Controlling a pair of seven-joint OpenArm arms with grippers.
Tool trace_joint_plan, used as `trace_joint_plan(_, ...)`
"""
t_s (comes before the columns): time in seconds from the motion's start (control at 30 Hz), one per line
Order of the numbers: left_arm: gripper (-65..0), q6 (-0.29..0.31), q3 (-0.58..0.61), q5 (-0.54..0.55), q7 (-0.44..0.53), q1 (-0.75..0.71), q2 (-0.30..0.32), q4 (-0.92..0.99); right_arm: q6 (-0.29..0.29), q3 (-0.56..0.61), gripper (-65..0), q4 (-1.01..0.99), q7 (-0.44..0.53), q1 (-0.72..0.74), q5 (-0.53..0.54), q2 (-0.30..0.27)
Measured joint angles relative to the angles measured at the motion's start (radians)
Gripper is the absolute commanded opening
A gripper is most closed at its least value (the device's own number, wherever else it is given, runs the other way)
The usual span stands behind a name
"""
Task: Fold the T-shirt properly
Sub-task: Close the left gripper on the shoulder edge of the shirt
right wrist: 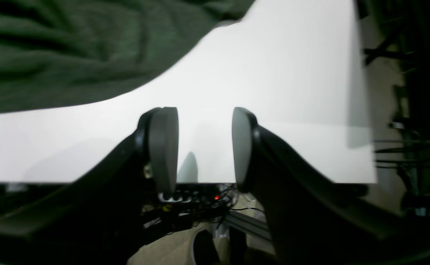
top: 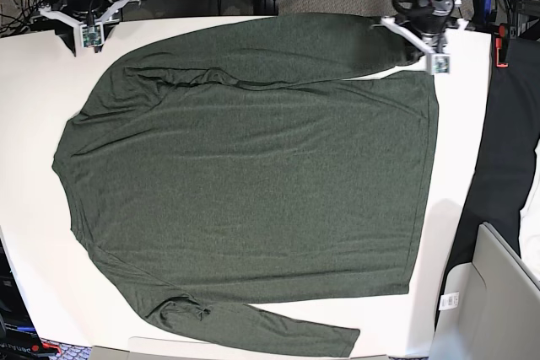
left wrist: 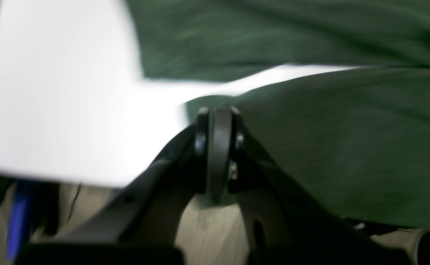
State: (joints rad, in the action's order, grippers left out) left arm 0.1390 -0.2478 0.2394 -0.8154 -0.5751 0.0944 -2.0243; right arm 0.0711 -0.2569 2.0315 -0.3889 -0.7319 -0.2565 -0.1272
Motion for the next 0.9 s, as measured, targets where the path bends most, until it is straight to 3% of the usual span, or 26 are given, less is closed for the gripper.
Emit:
trace_joint_plan(0.13,-55.0,-0.004,-0.075,-0.005,-0.03,0.004,0.0,0.026,-0.007,0.0,-40.1,0.0,0.0,0.0,0.0,-0.002)
trace_joint_plan(0.4,-41.7,-0.003,-0.042,0.016,-0.045,0.024,0.001,0.061,-0.007,0.0,-40.1,0.0,0.0,0.006,0.0,-0.002)
trace_joint_plan(0.57,-40.8,-0.004,-0.037,0.107,-0.046,0.019,0.0,0.059,-0.007,0.0,-40.1,0.0,0.0,0.006,0.0,-0.002)
trace_joint_plan(0.9,-40.6,0.0,-0.037,0.131,-0.044,0.004,0.001,0.075,-0.007,0.0,-40.1,0.0,0.0,0.006,0.0,0.0)
